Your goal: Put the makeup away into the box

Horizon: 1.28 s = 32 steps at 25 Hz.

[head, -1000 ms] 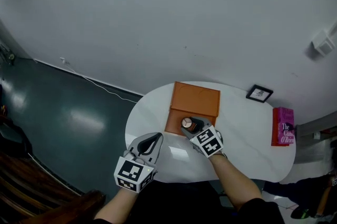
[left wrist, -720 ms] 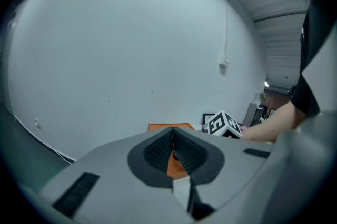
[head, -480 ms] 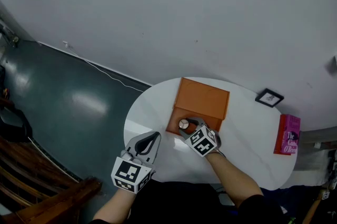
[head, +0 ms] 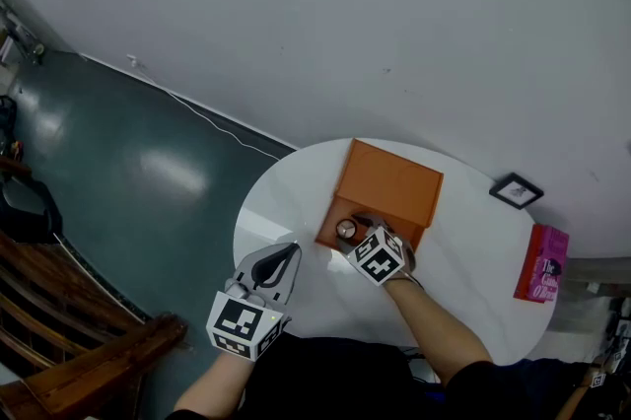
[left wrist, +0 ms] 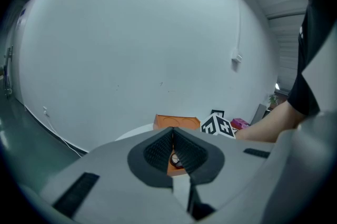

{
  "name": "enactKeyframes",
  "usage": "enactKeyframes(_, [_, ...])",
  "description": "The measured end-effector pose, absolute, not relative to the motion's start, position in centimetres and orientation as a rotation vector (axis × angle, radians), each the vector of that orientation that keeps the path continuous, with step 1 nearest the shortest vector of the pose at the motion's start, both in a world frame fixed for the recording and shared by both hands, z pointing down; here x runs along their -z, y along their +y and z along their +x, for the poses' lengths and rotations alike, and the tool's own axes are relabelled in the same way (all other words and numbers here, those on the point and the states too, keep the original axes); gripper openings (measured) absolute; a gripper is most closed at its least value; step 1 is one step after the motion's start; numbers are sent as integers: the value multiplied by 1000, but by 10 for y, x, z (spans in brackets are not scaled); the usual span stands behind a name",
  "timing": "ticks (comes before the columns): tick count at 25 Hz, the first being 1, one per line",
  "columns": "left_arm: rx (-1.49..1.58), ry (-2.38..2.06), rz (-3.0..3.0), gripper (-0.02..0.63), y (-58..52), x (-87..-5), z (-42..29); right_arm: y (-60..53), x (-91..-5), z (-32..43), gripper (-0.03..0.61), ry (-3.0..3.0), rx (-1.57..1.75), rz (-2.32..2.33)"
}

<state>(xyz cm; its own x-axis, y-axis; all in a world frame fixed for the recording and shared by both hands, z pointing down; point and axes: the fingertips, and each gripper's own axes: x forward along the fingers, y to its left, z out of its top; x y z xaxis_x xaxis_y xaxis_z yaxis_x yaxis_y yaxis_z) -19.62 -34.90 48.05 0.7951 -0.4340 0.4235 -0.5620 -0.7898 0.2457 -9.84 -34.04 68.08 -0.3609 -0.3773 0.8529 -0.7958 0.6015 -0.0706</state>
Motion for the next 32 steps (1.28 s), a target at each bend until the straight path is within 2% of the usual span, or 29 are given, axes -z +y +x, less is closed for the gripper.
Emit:
enactKeyframes(10, [-422, -718, 2694, 12, -341, -455, -201, -337, -634, -93, 227, -2000, -574, 1061])
enactKeyframes(18, [-339, -600, 2775, 12, -314, -428, -210, -309, -562, -90, 225, -2040, -507, 1297])
enactKeyframes(24, [-292, -502, 2840, 12, -295, -410, -201, -271, -506, -80, 166, -2110, -500, 1463])
enactKeyframes(32, [-294, -437, 2890, 12, -261, -387, -148, -221, -441, -20, 104, -2211, -446, 1679])
